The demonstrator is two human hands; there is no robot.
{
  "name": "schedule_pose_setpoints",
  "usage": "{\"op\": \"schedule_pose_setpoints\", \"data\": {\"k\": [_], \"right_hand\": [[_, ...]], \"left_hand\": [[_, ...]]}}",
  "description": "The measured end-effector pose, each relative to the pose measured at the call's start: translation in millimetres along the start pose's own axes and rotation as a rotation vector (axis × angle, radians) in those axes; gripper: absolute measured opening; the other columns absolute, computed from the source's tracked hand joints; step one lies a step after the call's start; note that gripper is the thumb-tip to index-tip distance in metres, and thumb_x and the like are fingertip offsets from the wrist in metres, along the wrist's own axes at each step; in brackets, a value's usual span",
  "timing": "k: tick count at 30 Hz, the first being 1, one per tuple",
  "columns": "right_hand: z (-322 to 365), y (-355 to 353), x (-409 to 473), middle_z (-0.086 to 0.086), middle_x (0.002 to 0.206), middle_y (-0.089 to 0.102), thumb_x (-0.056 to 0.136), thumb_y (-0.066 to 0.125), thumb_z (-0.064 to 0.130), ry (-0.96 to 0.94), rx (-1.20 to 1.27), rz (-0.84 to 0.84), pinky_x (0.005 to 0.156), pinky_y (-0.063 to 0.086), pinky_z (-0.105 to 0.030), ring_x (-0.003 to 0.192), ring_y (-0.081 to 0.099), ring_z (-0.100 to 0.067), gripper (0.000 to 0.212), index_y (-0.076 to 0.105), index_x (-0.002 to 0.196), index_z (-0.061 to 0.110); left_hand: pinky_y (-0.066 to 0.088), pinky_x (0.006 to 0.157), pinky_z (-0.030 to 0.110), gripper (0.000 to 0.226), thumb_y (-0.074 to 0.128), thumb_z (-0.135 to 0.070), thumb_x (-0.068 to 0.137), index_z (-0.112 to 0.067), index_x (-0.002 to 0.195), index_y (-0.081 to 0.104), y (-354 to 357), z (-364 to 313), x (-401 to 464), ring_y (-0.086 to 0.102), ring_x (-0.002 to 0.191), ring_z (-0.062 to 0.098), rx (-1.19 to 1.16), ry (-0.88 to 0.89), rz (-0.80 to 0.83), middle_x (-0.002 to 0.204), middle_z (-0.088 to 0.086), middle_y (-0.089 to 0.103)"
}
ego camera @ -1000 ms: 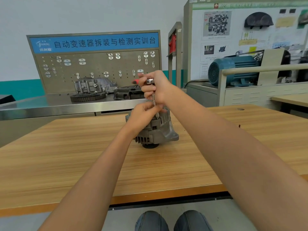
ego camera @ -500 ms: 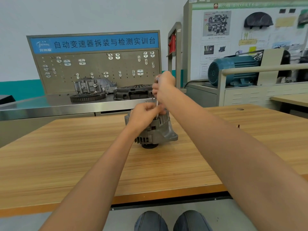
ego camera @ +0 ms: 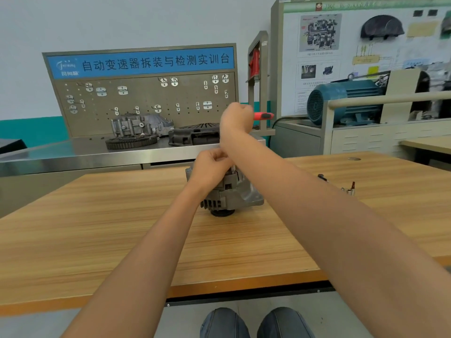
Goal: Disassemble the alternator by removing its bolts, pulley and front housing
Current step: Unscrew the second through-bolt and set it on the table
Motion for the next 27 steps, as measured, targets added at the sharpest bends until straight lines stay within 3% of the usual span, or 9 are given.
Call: {"op": "schedule_pose_setpoints", "data": {"k": [5, 7, 12, 14, 16, 19, 21, 25, 27], "right_hand": [[-23, 43, -10, 0.005, 0.062, 0.043, 0.097, 0.028, 0.009, 0.363, 0.157, 0.594, 0.031, 0.013, -0.014, 0.029, 0.022, -0.002, 0.026, 0.052, 0.088, 0.012], [-24, 41, -9, 0.005, 0.062, 0.045, 0.097, 0.028, 0.008, 0.316, 0.101, 0.520, 0.032, 0.016, -0.014, 0.031, 0.025, -0.003, 0.027, 0.054, 0.093, 0.011], [5, -2, -14, 0.006, 0.070, 0.044, 0.101, 0.029, 0.014, -0.156, -0.029, -0.080, 0.047, 0.031, -0.019, 0.056, 0.043, -0.004, 0.017, 0.043, 0.092, 0.012], [0, 0, -4, 0.003, 0.070, 0.043, 0.101, 0.029, 0.013, -0.063, 0.030, -0.029, 0.049, 0.033, -0.020, 0.057, 0.042, -0.006, 0.021, 0.049, 0.096, 0.008], [-12, 17, 4, 0.002, 0.065, 0.043, 0.100, 0.029, 0.013, 0.156, 0.071, 0.226, 0.043, 0.029, -0.018, 0.046, 0.036, -0.006, 0.029, 0.056, 0.108, 0.005], [-23, 40, -6, 0.007, 0.051, 0.047, 0.097, 0.030, 0.011, 0.364, 0.189, 0.597, 0.030, 0.015, -0.015, 0.028, 0.023, -0.003, 0.026, 0.056, 0.091, 0.011], [-22, 37, -6, 0.006, 0.055, 0.048, 0.096, 0.029, 0.009, 0.298, 0.164, 0.512, 0.033, 0.018, -0.015, 0.032, 0.026, -0.004, 0.026, 0.055, 0.091, 0.010], [-1, -1, -6, 0.002, 0.071, 0.046, 0.102, 0.026, 0.015, -0.080, 0.013, -0.005, 0.048, 0.032, -0.021, 0.056, 0.041, -0.008, 0.021, 0.045, 0.095, 0.011], [-8, 6, 2, 0.002, 0.069, 0.046, 0.101, 0.026, 0.012, 0.032, 0.064, 0.091, 0.042, 0.031, -0.018, 0.052, 0.039, -0.007, 0.024, 0.049, 0.099, 0.009]], "left_hand": [[0.049, 0.080, 0.017, 0.015, 0.060, -0.024, 0.091, -0.026, 0.082, 0.072, 6, 0, -1, 0.068, 0.086, 0.005, -0.062, 0.010, 0.108, 0.082, -0.012, 0.074], [0.048, 0.071, 0.011, 0.019, 0.058, -0.020, 0.092, -0.026, 0.078, 0.070, 3, 1, -1, 0.066, 0.074, -0.001, -0.050, 0.005, 0.114, 0.072, -0.014, 0.072], [0.034, 0.041, 0.013, 0.036, 0.050, 0.001, 0.088, -0.015, 0.056, 0.048, -4, 5, 2, 0.043, 0.049, 0.010, 0.094, -0.038, 0.012, 0.049, -0.003, 0.049], [0.036, 0.043, 0.007, 0.031, 0.054, -0.004, 0.089, -0.019, 0.061, 0.058, -1, 2, 1, 0.052, 0.048, 0.001, 0.033, -0.019, 0.025, 0.047, -0.010, 0.058], [0.045, 0.057, 0.008, 0.021, 0.060, -0.015, 0.090, -0.025, 0.073, 0.068, 3, -1, -1, 0.061, 0.061, -0.005, -0.024, -0.002, 0.063, 0.062, -0.016, 0.069], [0.049, 0.083, 0.021, 0.014, 0.059, -0.021, 0.092, -0.024, 0.085, 0.072, 6, -1, -2, 0.067, 0.090, 0.008, -0.055, -0.006, 0.115, 0.086, -0.008, 0.074], [0.046, 0.073, 0.022, 0.020, 0.059, -0.019, 0.092, -0.026, 0.077, 0.071, 3, -1, -1, 0.065, 0.075, 0.012, -0.048, -0.004, 0.086, 0.078, -0.004, 0.072], [0.036, 0.043, 0.013, 0.039, 0.055, -0.003, 0.089, -0.023, 0.056, 0.058, -1, 4, 0, 0.046, 0.040, 0.000, 0.016, -0.026, 0.016, 0.044, -0.011, 0.057], [0.038, 0.046, 0.012, 0.032, 0.058, -0.009, 0.089, -0.024, 0.061, 0.063, 0, 2, 0, 0.050, 0.043, -0.003, -0.003, -0.013, 0.031, 0.048, -0.013, 0.061]]}}
Point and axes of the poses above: each hand's wrist, its own x-axis towards the middle knuckle, its own y-axis out of the palm, z = x × y, the point moved 10 cm from there along x, towards the middle knuckle
